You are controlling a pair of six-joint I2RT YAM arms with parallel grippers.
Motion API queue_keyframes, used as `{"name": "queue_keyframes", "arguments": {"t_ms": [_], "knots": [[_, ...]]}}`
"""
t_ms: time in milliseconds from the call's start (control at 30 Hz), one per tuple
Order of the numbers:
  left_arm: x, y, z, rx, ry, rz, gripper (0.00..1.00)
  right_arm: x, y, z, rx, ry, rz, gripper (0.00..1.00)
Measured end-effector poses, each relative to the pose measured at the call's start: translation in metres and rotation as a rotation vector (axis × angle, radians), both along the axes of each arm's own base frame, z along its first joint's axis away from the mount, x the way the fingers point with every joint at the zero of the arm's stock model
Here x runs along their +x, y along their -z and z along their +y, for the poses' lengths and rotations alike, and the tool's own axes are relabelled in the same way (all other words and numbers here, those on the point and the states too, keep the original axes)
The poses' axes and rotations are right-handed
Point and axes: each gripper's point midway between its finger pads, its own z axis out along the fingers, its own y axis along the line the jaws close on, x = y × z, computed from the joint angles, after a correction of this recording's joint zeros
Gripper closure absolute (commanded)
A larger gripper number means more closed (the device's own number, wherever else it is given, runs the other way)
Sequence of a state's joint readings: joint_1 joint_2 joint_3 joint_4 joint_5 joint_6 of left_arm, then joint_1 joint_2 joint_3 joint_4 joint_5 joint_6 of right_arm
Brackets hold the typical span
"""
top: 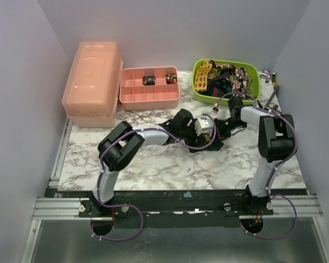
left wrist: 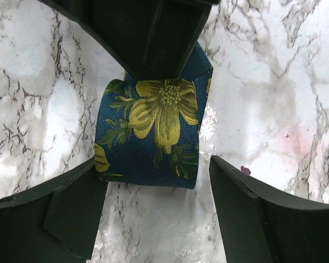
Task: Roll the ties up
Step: Roll the tie at the center of the board.
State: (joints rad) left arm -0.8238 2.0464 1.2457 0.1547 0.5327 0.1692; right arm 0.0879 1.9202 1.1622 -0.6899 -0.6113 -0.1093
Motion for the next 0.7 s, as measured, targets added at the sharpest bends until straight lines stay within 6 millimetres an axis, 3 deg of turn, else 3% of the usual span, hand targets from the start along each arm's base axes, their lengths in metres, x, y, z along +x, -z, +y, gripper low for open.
{"name": "queue_keyframes", "arguments": {"t_ms": [133, 267, 533, 700], "knots": [[0.001, -0.004, -0.006, -0.027, -0.023, 0.038, 0.25, 0.0, 0.0, 0.0, 0.001, -0.012, -0.014, 1.0], [0.006, -0.003, -0.017, -0.043, -0.057, 0.092, 0.37, -0.001, 0.0, 0.003, 0.006, -0.033, -0.025, 1.0], [0.005, 0.009, -0.015, -0.031, -0.067, 0.105, 0.79, 0.002, -0.001, 0.017, 0.022, -0.089, -0.031, 0.99], [0.006, 0.01, -0.005, -0.028, -0.069, 0.035, 0.93, 0.006, -0.005, 0.023, 0.039, -0.101, 0.004, 0.83]]}}
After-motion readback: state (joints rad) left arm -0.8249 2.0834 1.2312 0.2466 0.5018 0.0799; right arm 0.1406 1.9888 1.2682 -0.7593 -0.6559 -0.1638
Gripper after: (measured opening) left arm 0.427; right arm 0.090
